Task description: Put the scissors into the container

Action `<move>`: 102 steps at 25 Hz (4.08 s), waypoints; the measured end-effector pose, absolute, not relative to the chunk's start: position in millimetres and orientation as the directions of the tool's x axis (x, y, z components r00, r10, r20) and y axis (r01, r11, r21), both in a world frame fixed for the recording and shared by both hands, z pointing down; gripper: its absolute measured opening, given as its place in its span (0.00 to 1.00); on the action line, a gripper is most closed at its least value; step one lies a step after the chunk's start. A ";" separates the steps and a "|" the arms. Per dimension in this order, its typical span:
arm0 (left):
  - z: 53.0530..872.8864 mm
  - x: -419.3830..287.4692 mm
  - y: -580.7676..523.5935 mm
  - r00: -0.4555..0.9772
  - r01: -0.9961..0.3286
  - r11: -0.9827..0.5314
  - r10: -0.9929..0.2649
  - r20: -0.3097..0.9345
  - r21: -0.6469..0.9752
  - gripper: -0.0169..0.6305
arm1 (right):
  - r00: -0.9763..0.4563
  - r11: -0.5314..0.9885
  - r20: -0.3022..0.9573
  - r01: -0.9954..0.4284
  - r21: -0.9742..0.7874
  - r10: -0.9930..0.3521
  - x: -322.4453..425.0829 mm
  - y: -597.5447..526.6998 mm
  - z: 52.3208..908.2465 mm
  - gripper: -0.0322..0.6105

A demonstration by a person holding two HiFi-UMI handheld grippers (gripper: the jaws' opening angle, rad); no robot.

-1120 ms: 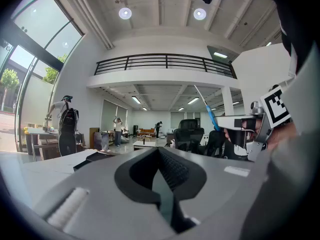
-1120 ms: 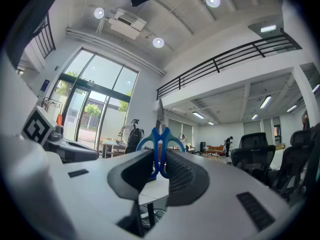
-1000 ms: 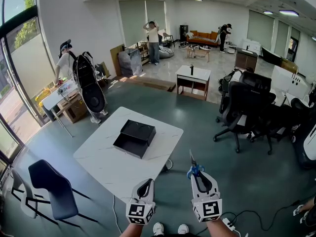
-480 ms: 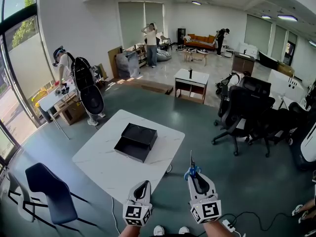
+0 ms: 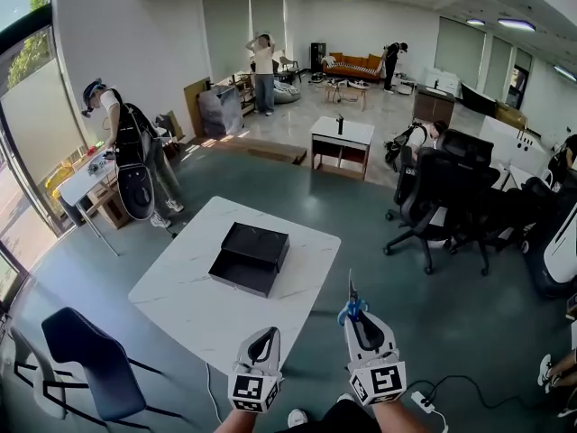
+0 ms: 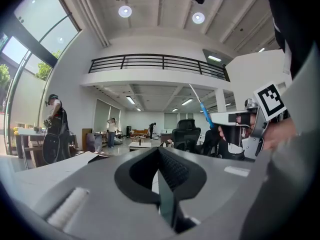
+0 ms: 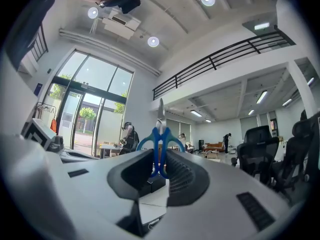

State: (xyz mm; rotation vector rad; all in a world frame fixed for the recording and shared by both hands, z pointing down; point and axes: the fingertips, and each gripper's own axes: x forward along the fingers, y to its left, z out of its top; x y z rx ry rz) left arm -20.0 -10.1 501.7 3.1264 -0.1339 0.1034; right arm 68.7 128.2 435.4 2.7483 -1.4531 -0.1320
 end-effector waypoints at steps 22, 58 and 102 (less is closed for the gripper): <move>506.7 78.6 -43.4 0.973 -0.204 -0.979 -0.200 0.112 0.025 0.04 | 0.438 -0.437 0.003 -0.898 0.059 -0.899 183.4 73.9 450.3 0.18; 525.4 76.6 -185.3 0.816 -0.567 -0.822 -0.554 0.166 0.043 0.04 | 0.042 -0.036 0.074 -0.995 0.088 -0.996 228.0 -105.9 470.2 0.18; 576.9 -3.5 -244.2 0.611 -0.784 -0.616 -0.743 0.272 0.079 0.04 | -0.308 0.318 0.471 -0.946 -0.061 -0.826 159.0 -264.7 602.2 0.18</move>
